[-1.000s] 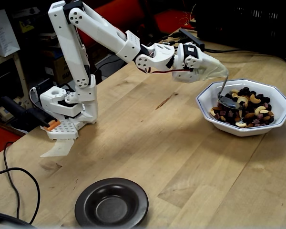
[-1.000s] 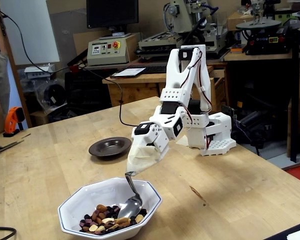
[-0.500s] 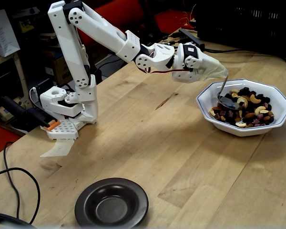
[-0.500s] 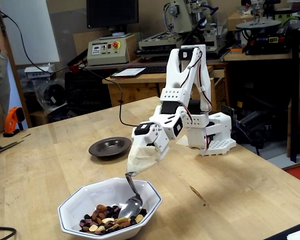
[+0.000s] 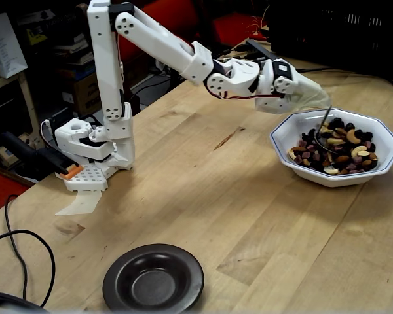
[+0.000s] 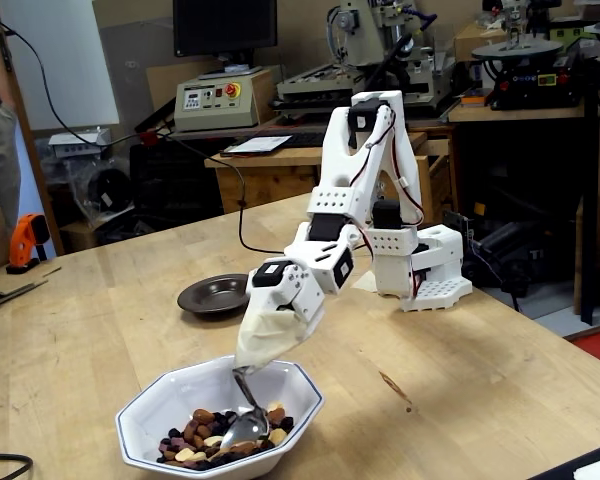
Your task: Use spoon to transfer food from the white bowl to brown plate
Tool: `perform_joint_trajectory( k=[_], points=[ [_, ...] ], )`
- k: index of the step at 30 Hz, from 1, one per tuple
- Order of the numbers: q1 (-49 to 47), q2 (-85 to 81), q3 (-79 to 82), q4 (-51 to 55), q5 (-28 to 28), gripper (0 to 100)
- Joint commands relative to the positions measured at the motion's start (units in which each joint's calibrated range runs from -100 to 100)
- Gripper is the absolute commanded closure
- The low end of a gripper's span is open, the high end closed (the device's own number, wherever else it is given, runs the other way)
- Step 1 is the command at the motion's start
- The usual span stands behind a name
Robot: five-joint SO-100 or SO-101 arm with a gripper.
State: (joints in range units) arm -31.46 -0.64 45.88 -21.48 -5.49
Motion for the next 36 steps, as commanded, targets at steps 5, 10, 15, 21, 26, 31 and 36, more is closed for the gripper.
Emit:
perform_joint_trajectory(
  k=[5, 10, 15, 21, 26, 31, 36],
  points=[
    [-0.02, 0.86, -6.49, -0.34, -0.20, 96],
    [-0.02, 0.86, -4.81, -2.00, 0.00, 96],
    [-0.02, 0.77, -0.30, -9.83, 0.24, 96],
    [-0.02, -0.34, 3.77, -16.23, 0.24, 96],
    [0.94, -4.88, 4.66, -18.05, 0.24, 96],
    [3.83, -6.50, 4.74, -18.05, 0.24, 96],
    [6.13, -7.61, 4.74, -18.13, 0.24, 96]
  ],
)
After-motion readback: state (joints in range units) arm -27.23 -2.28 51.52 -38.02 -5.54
